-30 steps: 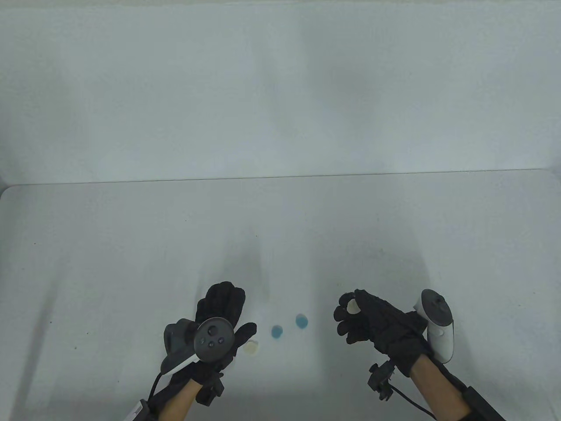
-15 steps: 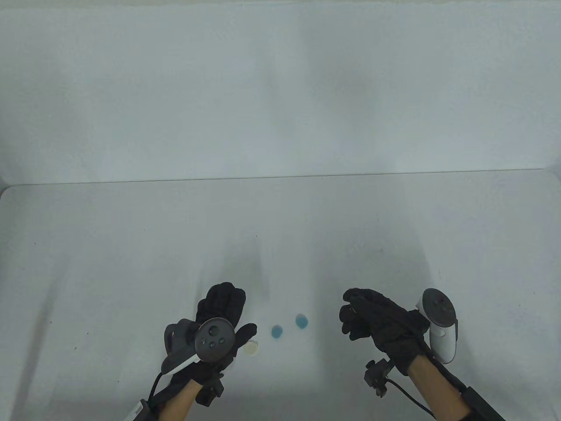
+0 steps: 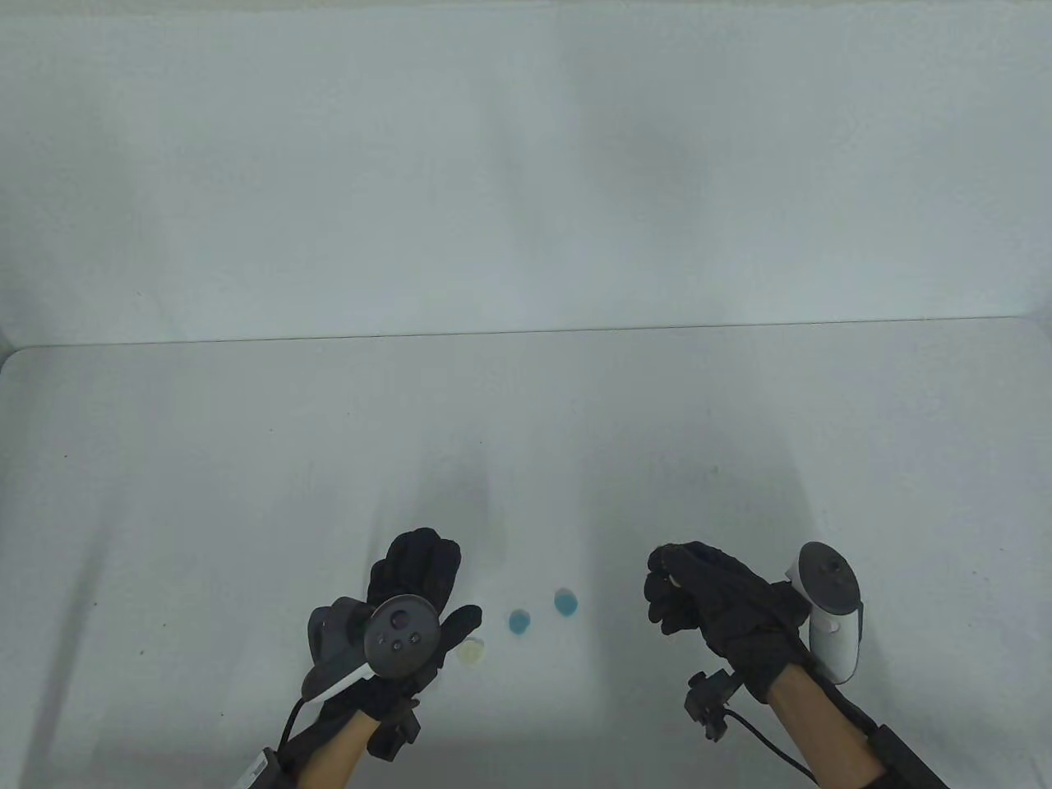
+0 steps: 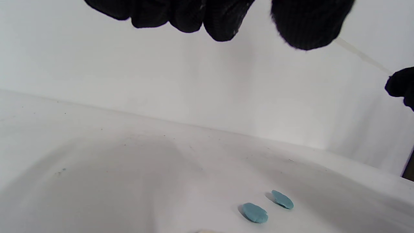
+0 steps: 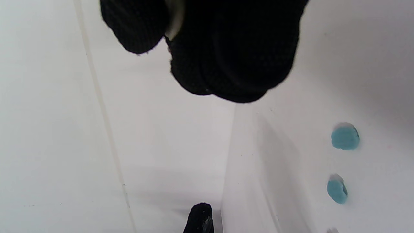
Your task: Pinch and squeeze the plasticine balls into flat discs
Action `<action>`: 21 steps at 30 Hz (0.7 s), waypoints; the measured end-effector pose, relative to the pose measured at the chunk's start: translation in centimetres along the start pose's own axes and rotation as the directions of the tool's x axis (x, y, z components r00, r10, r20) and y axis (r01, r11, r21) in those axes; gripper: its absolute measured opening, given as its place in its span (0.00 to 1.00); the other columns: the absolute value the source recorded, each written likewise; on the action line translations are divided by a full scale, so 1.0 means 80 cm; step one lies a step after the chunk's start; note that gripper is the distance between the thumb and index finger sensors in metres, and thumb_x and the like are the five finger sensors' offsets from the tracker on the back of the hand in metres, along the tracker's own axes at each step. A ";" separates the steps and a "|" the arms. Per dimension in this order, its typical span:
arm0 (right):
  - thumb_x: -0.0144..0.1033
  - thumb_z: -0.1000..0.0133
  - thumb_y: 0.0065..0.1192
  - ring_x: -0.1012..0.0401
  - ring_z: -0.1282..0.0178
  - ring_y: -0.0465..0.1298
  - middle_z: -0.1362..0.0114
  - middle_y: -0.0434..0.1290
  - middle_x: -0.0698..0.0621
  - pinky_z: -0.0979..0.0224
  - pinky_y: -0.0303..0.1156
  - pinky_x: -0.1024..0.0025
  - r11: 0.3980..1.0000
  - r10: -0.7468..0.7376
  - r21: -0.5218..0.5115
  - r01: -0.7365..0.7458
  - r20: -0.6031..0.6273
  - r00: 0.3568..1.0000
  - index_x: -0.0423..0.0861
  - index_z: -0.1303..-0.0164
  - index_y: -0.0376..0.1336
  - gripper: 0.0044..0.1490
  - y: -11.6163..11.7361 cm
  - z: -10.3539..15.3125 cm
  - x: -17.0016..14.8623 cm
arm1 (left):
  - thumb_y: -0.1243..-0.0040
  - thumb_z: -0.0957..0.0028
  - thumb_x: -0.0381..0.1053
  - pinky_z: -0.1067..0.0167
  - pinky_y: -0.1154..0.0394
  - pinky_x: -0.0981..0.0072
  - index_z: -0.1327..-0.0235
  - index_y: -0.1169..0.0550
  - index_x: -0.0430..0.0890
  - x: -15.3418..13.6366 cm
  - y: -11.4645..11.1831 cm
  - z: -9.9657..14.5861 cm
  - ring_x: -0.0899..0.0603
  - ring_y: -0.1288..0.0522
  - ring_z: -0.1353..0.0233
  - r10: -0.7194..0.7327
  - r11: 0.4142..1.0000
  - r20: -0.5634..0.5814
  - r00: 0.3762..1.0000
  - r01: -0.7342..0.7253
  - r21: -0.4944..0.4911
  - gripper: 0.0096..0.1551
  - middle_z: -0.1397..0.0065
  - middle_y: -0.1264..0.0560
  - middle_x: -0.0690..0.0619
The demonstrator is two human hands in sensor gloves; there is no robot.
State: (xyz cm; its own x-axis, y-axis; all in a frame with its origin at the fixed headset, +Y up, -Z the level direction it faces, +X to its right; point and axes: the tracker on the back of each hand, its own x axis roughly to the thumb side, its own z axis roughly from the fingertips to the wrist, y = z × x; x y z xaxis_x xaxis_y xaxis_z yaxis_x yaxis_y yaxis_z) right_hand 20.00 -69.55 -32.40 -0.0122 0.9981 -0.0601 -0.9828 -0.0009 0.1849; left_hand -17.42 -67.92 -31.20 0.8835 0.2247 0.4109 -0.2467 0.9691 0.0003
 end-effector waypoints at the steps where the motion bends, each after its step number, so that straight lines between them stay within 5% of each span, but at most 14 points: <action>1: 0.47 0.39 0.62 0.60 0.59 0.86 0.51 0.83 0.50 0.59 0.87 0.79 1.000 0.001 0.001 -0.001 0.000 1.000 0.39 0.41 0.70 0.27 0.000 0.000 0.000 | 0.46 0.42 0.59 0.27 0.45 0.33 0.17 0.41 0.36 0.000 0.000 0.000 0.23 0.47 0.18 -0.003 1.000 0.000 1.000 0.003 -0.001 0.46 0.16 0.48 0.31; 12: 0.47 0.39 0.62 0.61 0.61 0.85 0.54 0.82 0.52 0.61 0.86 0.80 1.000 0.030 0.002 -0.030 0.003 1.000 0.40 0.43 0.70 0.25 0.003 0.001 0.000 | 0.46 0.42 0.59 0.27 0.45 0.33 0.17 0.41 0.36 0.001 0.002 0.001 0.23 0.47 0.18 -0.003 1.000 0.002 1.000 0.002 0.006 0.46 0.16 0.48 0.31; 16: 0.60 0.36 0.49 0.52 0.50 0.82 0.42 0.79 0.42 0.51 0.85 0.71 0.997 -0.051 0.055 0.052 -0.016 0.999 0.35 0.31 0.64 0.42 0.000 0.000 -0.008 | 0.46 0.42 0.59 0.27 0.45 0.33 0.17 0.41 0.35 0.002 0.004 0.001 0.23 0.47 0.18 -0.001 1.000 0.003 1.000 0.001 0.013 0.46 0.16 0.48 0.31; 21: 0.61 0.36 0.48 0.55 0.55 0.83 0.46 0.81 0.45 0.56 0.85 0.74 0.999 -0.027 0.035 0.028 -0.025 0.999 0.36 0.35 0.67 0.41 0.001 0.000 -0.008 | 0.46 0.42 0.59 0.27 0.45 0.33 0.17 0.41 0.36 0.002 0.004 0.001 0.23 0.47 0.18 -0.002 1.000 0.001 1.000 0.002 0.011 0.46 0.16 0.48 0.31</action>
State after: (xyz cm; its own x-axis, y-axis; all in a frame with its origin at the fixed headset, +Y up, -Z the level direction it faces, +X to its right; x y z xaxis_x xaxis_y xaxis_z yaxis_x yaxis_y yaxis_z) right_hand 19.95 -70.21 -32.37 0.0099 0.9959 -0.0899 -0.9755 0.0293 0.2178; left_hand -17.42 -67.59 -31.05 0.8837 0.2224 0.4118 -0.2490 0.9684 0.0113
